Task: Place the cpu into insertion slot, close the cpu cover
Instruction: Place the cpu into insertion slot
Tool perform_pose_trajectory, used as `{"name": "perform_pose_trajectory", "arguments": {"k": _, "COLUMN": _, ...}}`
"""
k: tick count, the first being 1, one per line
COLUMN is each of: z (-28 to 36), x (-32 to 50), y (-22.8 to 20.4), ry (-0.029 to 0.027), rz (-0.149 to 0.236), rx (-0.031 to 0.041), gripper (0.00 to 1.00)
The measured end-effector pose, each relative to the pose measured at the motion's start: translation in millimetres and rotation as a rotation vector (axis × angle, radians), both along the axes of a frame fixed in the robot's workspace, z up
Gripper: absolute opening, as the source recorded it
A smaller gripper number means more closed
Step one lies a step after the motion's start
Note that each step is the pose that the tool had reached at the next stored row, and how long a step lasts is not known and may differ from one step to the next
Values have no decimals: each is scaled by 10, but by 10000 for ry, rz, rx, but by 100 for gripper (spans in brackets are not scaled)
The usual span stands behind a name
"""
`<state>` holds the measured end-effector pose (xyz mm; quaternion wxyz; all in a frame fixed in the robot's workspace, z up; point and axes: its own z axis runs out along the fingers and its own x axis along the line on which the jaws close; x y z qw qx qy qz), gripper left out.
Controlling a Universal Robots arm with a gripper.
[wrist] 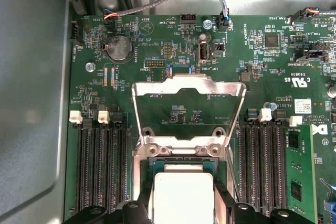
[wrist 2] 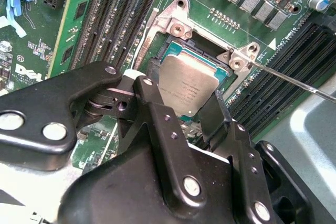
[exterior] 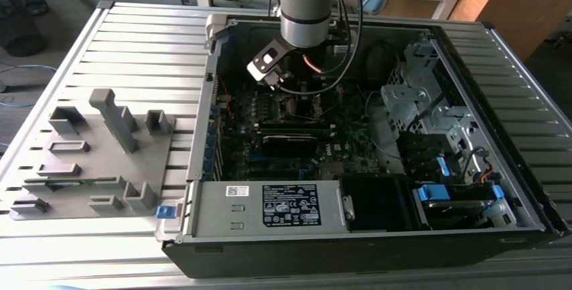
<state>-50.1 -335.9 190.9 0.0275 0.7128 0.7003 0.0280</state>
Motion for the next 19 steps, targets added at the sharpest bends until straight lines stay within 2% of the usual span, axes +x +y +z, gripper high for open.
{"name": "perform_pose_trajectory", "arguments": {"k": 2, "z": -4, "x": 1, "y": 2, "ry": -6, "rz": 0, "rx": 9, "gripper": 55}}
{"name": "perform_pose_trajectory", "arguments": {"k": 3, "z": -3, "x": 1, "y": 1, "ry": -5, "rz": 0, "rx": 4, "gripper": 61}}
{"name": "perform_pose_trajectory", "arguments": {"k": 9, "z": 14, "x": 0, "y": -1, "ry": 2, "rz": 0, "rx": -5, "gripper": 61}}
{"name": "perform_pose_trajectory", "arguments": {"k": 13, "z": 71, "x": 0, "y": -1, "ry": 0, "rz": 0, "rx": -4, "gripper": 61}}
{"name": "perform_pose_trajectory", "arguments": {"k": 19, "z": 189, "x": 2, "y": 0, "ry": 1, "rz": 0, "rx": -4, "gripper": 61}}
